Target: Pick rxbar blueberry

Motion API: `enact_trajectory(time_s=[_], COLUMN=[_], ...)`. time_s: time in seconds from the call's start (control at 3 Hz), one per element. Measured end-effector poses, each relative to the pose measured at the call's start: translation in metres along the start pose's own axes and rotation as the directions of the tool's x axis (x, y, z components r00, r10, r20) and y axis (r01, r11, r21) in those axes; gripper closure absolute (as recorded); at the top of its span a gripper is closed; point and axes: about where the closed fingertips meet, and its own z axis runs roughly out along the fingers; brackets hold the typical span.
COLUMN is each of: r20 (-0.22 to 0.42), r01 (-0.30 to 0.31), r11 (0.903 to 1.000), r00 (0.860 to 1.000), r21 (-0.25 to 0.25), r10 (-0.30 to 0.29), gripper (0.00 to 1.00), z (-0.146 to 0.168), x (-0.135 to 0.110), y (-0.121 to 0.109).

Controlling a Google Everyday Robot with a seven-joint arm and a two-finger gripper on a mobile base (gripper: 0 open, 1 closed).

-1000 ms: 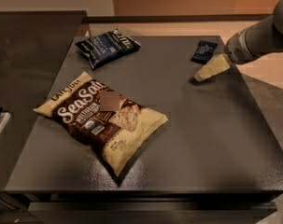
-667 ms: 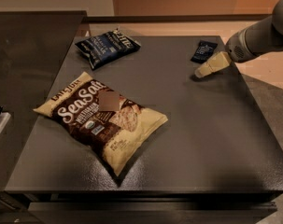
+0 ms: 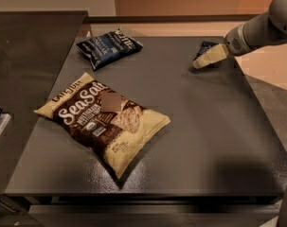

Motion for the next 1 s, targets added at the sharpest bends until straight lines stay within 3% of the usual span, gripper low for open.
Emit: enact_trajectory(time_s=[0.33, 1.0], r20=[-0.006, -0.008], r01=[0.001, 0.001], r11=[1.0, 1.0], r00=[1.0, 1.0], r21=[0.003, -0.005], r10=[-0.001, -0.001], gripper=[0.0, 0.41], z=[0.0057, 0.0076], x=[0.0002, 0.0019], y=[-0.0029, -0.0054])
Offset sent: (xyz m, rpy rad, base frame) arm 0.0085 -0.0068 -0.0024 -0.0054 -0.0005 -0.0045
